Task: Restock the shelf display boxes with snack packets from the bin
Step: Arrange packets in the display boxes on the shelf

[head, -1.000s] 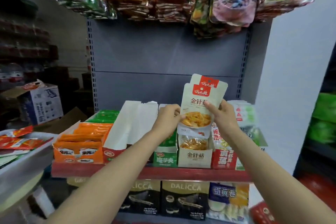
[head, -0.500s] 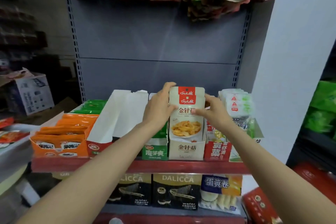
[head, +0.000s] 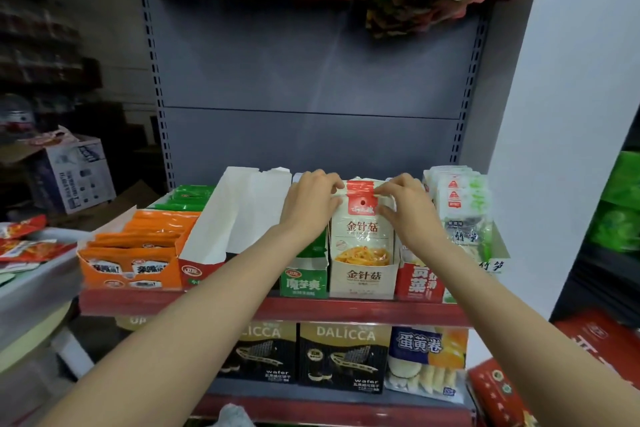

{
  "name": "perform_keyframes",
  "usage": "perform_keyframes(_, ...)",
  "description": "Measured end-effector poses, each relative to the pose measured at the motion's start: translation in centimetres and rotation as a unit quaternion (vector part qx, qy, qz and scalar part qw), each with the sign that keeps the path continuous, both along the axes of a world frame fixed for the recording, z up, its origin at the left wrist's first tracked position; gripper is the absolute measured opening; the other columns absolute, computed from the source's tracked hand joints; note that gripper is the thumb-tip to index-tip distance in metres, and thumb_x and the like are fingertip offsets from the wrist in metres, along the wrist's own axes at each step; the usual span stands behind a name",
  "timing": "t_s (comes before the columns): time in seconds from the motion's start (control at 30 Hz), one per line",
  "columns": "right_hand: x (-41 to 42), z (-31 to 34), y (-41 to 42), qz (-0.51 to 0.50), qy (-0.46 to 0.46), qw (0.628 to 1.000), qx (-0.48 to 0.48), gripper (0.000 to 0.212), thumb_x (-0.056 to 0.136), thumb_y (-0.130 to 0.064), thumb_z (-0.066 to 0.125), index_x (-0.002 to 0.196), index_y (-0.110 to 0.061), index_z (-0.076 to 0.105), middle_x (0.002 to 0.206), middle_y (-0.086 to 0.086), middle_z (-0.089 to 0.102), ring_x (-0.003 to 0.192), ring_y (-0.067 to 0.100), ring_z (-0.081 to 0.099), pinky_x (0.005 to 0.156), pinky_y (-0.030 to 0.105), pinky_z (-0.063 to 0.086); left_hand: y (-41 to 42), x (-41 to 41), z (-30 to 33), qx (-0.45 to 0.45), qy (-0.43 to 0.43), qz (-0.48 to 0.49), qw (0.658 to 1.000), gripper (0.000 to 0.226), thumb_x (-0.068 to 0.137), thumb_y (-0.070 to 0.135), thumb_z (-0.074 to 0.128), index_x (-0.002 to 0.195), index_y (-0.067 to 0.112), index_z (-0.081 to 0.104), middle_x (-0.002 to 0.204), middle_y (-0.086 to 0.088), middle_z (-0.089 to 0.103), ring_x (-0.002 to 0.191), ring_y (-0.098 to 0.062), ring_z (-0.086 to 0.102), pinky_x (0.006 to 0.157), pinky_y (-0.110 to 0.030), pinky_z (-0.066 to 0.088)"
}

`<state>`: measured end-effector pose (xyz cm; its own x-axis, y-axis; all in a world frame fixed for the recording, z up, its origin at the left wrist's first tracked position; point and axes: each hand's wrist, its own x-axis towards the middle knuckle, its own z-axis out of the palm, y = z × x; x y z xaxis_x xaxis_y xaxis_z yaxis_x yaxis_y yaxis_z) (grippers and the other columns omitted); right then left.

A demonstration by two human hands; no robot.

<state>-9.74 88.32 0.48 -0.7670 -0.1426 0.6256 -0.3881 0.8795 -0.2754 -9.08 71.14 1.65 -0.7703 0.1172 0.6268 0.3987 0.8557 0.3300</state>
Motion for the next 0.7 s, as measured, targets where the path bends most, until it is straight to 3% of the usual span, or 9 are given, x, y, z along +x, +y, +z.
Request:
perform_keyframes(0.1, 1.4, 0.5, -1.6, 0.033, 0.041, 0.999, 0.003, 0.028, 0.091, -0.020, 0.058, 0.119, -0.014, 0.061, 0.115, 0.001, 0.053, 0.111, 0.018, 0.046, 0.087, 0.024, 0.037, -1.4, 1.2, -0.1, 0.068, -0.007, -0.016, 0.998, 0.021, 0.090, 0.023, 0.060, 0.110, 0.020, 0.064, 0.107, 0.002, 0.062, 0.100, -0.016, 0.056, 0.089, -0.035, 0.047)
perform_keyframes(0.2, 2.6, 0.9, -4.9, 0.101, 0.040, 0.994, -0.026, 0.022, 0.092, -0.020, 0.056, 0.112, -0.015, 0.064, 0.105, 0.001, 0.057, 0.098, 0.017, 0.053, 0.083, 0.029, 0.043, -4.4, 3.3, -0.5, 0.108, 0.008, -0.022, 0.994, 0.013, 0.090, 0.022, 0.059, 0.101, 0.022, 0.065, 0.097, 0.006, 0.063, 0.091, -0.010, 0.056, 0.084, -0.029, 0.046)
perform_keyframes(0.27, 3.0, 1.1, -8.2, 0.141, 0.019, 0.989, -0.037, 0.021, 0.093, -0.019, 0.055, 0.111, -0.016, 0.065, 0.102, 0.000, 0.059, 0.089, 0.012, 0.054, 0.080, 0.026, 0.041, -7.5, 4.7, -0.9, 0.117, 0.016, -0.009, 0.993, 0.012, 0.090, 0.020, 0.058, 0.098, 0.023, 0.065, 0.095, 0.008, 0.064, 0.087, -0.008, 0.056, 0.077, -0.020, 0.042)
perform_keyframes(0.33, 3.3, 1.0, -12.2, 0.183, -0.011, 0.982, -0.035, 0.021, 0.093, -0.019, 0.053, 0.111, -0.016, 0.065, 0.102, 0.001, 0.061, 0.084, 0.007, 0.052, 0.080, 0.023, 0.040, -11.2, 6.1, -1.4, 0.132, 0.017, 0.017, 0.991, 0.013, 0.090, 0.019, 0.057, 0.099, 0.022, 0.065, 0.092, 0.010, 0.063, 0.082, -0.003, 0.055, 0.068, -0.012, 0.038)
perform_keyframes(0.4, 3.7, 0.6, -17.0, 0.236, -0.028, 0.971, -0.034, 0.021, 0.094, -0.021, 0.052, 0.109, -0.015, 0.066, 0.103, 0.002, 0.062, 0.084, 0.007, 0.051, 0.081, 0.024, 0.041, -15.8, 7.4, -1.8, 0.153, 0.021, 0.057, 0.986, 0.012, 0.090, 0.019, 0.057, 0.099, 0.021, 0.066, 0.089, 0.011, 0.062, 0.080, -0.002, 0.055, 0.068, -0.014, 0.039)
perform_keyframes(0.53, 4.3, -0.5, -28.0, 0.321, -0.048, 0.946, -0.006, 0.021, 0.094, -0.023, 0.051, 0.104, -0.013, 0.067, 0.103, 0.006, 0.064, 0.095, 0.018, 0.057, 0.084, 0.031, 0.042, -26.4, 10.5, -3.2, 0.164, 0.021, 0.170, 0.971, 0.010, 0.091, 0.020, 0.056, 0.087, 0.026, 0.062, 0.075, 0.017, 0.059, 0.071, 0.003, 0.054, 0.061, -0.011, 0.037)
perform_keyframes(0.63, 4.8, -1.5, -36.4, 0.384, -0.072, 0.920, 0.022, 0.021, 0.094, -0.022, 0.051, 0.102, -0.011, 0.067, 0.097, 0.012, 0.064, 0.096, 0.027, 0.059, 0.082, 0.035, 0.041, -34.8, 12.9, -4.7, 0.148, -0.007, 0.255, 0.956, 0.010, 0.092, 0.018, 0.056, 0.085, 0.021, 0.063, 0.078, 0.001, 0.067, 0.074, -0.016, 0.061, 0.064, -0.030, 0.042)
perform_keyframes(0.7, 5.1, -2.3, -41.1, 0.403, -0.093, 0.910, 0.026, 0.022, 0.095, -0.023, 0.050, 0.102, -0.010, 0.066, 0.095, 0.013, 0.060, 0.097, 0.027, 0.057, 0.082, 0.036, 0.040, -40.0, 14.3, -5.9, 0.136, -0.043, 0.322, 0.936, 0.009, 0.091, 0.016, 0.057, 0.090, 0.015, 0.066, 0.084, -0.007, 0.070, 0.081, -0.026, 0.064, 0.067, -0.032, 0.041)
